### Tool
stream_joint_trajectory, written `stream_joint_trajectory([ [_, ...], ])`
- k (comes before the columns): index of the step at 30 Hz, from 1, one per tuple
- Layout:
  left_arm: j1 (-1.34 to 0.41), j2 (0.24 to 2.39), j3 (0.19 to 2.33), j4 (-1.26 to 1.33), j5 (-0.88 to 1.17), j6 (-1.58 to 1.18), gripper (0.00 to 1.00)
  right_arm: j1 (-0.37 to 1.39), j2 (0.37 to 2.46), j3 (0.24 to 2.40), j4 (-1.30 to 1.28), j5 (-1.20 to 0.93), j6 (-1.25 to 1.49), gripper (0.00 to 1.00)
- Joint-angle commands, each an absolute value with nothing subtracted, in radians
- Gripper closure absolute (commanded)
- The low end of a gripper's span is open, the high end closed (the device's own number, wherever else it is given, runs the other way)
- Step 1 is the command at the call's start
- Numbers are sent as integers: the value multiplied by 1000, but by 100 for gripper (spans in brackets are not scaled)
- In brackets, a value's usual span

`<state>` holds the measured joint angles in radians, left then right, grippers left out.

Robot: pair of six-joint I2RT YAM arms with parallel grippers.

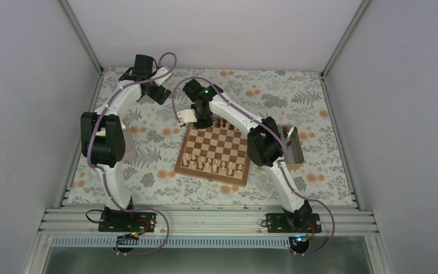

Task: Set up the chess pieces on the board
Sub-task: Place the chess piece on the chessboard.

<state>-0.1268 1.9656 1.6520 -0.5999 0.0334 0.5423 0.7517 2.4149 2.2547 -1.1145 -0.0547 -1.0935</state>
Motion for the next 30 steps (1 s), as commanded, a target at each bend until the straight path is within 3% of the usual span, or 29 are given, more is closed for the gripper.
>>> stream_joint_trajectory([
  [1, -125, 1961, 1688, -612, 54, 545, 0, 755, 2436, 2286, -1101, -40, -1101, 93],
  [30, -126, 1970, 1691, -624, 87, 541, 0, 741, 2472, 2282, -1076, -43, -1107, 92],
])
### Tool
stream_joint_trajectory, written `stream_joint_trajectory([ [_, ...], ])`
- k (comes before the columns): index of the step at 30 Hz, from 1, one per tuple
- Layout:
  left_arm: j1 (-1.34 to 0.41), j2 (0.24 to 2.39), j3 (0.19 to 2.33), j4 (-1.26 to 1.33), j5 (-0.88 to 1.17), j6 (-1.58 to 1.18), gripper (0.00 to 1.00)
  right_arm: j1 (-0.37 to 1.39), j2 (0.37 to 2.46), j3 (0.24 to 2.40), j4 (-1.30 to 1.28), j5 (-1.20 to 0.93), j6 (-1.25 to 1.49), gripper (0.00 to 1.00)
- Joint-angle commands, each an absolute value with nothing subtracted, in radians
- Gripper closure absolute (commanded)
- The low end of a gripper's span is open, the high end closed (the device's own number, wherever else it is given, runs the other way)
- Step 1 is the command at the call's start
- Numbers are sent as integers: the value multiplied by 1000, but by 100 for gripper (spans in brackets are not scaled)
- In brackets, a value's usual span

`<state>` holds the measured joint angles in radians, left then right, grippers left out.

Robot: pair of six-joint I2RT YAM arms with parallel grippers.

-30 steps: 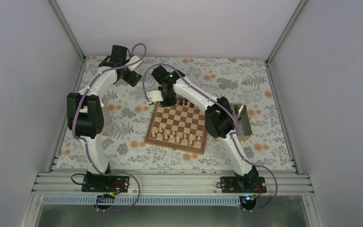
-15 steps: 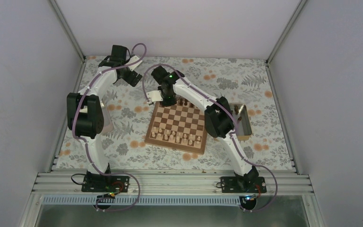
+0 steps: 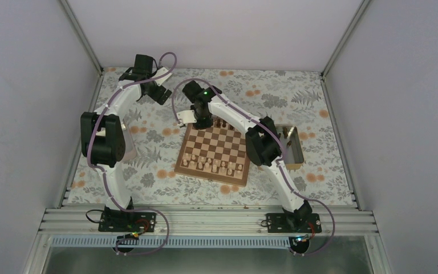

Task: Set up the chess pieces on the board
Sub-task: Place the chess piece on the chessboard.

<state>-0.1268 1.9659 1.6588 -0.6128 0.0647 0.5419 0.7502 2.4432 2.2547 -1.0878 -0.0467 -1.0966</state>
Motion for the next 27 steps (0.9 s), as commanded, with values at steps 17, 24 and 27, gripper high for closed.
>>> stream_joint_trajectory([
  [17, -127, 1980, 1695, -630, 97, 541, 0, 735, 2436, 2281, -1082, -54, -1106, 87],
  [24, -127, 1979, 1694, -632, 97, 541, 0, 735, 2431, 2281, -1081, -54, -1108, 84],
  [27, -127, 1980, 1695, -632, 99, 542, 0, 735, 2430, 2280, -1083, -55, -1108, 82],
])
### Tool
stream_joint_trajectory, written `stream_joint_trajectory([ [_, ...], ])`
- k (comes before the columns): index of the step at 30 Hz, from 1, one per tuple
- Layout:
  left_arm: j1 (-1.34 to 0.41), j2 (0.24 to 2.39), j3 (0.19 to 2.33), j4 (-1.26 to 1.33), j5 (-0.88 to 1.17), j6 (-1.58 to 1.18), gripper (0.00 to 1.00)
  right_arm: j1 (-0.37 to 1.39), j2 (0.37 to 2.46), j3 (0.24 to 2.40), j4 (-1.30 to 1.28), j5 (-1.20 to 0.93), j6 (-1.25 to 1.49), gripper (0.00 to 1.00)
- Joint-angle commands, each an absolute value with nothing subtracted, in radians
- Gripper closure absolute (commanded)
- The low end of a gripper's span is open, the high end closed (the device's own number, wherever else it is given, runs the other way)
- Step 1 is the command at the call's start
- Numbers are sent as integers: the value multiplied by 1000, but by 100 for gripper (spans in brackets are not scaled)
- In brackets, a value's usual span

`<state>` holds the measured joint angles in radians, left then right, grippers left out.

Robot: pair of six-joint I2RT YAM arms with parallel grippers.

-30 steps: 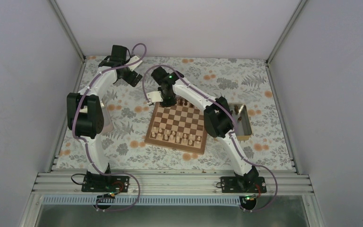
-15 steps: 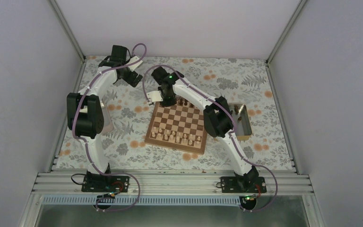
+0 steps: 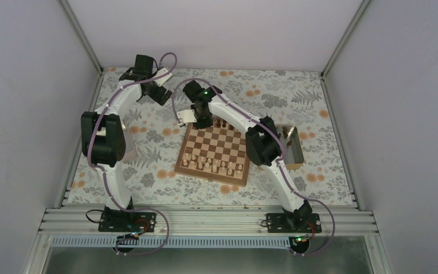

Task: Set up the chess pieces on the board
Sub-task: Place the chess piece on the chessboard.

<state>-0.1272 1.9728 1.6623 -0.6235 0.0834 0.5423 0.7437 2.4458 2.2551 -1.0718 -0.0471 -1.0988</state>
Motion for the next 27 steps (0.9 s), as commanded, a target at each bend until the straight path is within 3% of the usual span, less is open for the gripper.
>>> stream_joint_trajectory([
  [1, -127, 1980, 1695, -631, 99, 543, 0, 735, 2430, 2280, -1083, -55, -1108, 82],
  [27, -135, 1987, 1692, -630, 95, 547, 0, 725, 2368, 2282, -1046, -68, -1093, 72],
])
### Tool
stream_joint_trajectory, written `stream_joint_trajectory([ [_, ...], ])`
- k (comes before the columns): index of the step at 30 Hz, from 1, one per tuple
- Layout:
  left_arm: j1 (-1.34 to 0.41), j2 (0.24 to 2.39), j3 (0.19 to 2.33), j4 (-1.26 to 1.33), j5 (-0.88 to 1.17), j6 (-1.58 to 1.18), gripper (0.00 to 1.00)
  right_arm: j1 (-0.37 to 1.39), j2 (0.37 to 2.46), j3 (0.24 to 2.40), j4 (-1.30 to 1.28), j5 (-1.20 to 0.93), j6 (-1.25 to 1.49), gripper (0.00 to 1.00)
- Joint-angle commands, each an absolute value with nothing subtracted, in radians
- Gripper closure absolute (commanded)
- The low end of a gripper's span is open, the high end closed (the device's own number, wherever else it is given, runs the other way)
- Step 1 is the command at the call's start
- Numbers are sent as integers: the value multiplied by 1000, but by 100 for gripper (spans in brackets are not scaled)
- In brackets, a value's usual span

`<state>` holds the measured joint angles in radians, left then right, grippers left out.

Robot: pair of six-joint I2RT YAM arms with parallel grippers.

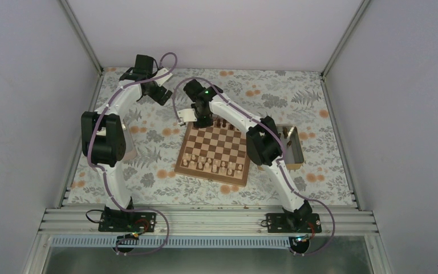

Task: Set up the chess pieces on the board
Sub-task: Place the chess piece on the chessboard, then pick up the chess piece from the storage box.

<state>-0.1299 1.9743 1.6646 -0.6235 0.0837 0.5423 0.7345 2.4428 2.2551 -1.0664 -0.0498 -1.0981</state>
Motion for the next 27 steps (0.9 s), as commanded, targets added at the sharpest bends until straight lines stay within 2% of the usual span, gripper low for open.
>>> stream_joint_trajectory([
  [1, -135, 1987, 1694, -630, 95, 547, 0, 723, 2361, 2283, -1044, -67, -1094, 72],
  [8, -137, 1986, 1695, -633, 95, 547, 0, 708, 2269, 2281, -1050, -99, -1068, 70],
  [13, -137, 1988, 1693, -630, 94, 548, 0, 626, 2111, 2219, -1089, -168, -1022, 69],
  [22, -141, 2004, 1701, -635, 93, 548, 0, 327, 1803, 1851, -1096, -201, -964, 68],
  [27, -146, 2013, 1709, -636, 84, 545, 0, 164, 1715, 1655, -1106, -179, -969, 70],
])
